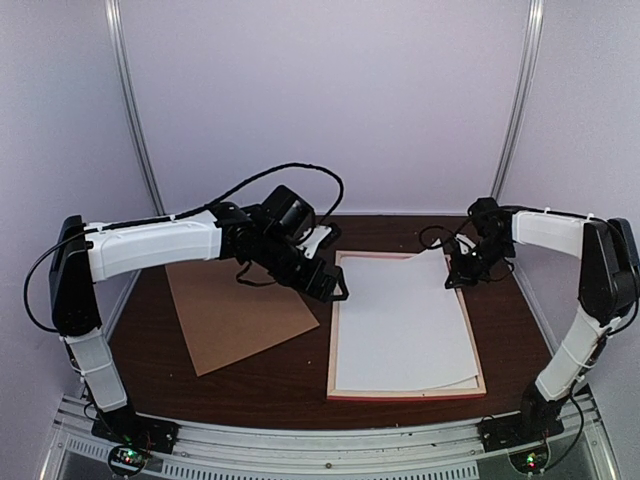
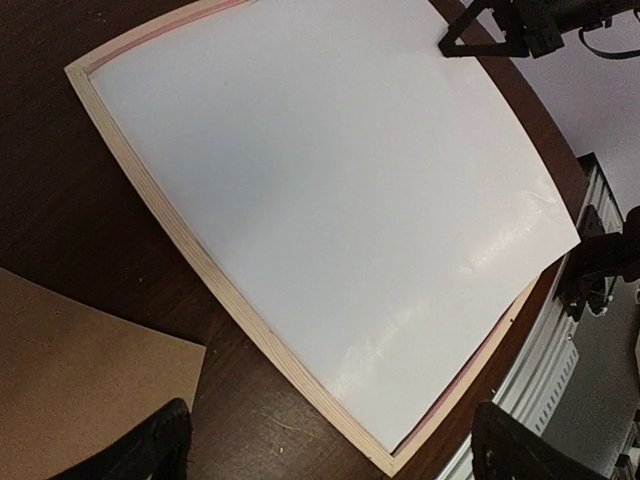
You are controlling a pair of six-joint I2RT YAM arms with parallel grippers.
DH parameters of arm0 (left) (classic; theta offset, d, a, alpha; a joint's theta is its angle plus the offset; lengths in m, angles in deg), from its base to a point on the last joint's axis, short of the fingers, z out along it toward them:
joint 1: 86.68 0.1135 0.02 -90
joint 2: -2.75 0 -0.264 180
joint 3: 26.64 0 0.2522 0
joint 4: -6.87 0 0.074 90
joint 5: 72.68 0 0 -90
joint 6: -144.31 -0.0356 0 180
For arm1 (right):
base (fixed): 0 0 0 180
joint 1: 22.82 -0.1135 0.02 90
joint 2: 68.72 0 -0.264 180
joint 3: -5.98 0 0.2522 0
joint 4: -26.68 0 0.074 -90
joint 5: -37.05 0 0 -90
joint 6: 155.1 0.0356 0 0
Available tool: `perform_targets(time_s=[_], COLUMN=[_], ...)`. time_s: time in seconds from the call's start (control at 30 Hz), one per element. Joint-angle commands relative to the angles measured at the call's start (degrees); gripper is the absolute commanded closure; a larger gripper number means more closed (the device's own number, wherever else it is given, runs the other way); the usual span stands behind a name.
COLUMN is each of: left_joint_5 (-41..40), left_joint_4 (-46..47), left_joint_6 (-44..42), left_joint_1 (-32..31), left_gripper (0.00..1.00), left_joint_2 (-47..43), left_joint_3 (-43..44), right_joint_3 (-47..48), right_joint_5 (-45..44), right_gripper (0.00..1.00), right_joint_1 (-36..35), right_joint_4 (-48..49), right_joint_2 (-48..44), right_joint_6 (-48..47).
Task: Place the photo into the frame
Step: Place the photo on the mat board.
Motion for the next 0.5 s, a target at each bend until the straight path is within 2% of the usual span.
perform_targets(time_s=[0.0, 0.47], left_joint_5=[-2.21, -3.21], left_joint_4=[-0.60, -1.12], left_joint_6=[-0.98, -1.04], left_joint_1=[0.45, 1.14], left_gripper=[0.02, 0.02], left_joint_2=[-1.64, -1.59], left_joint_3=[-0.67, -0.80], right_joint_3=[1.07, -0.47], right_joint_5=[-1.32, 0.76], right_gripper=[1.00, 1.00], right_joint_1=[1.46, 1.90], right_joint_4=[3.08, 5.27], right_joint_2=[-0.15, 2.16], right_joint_6=[1.84, 1.50])
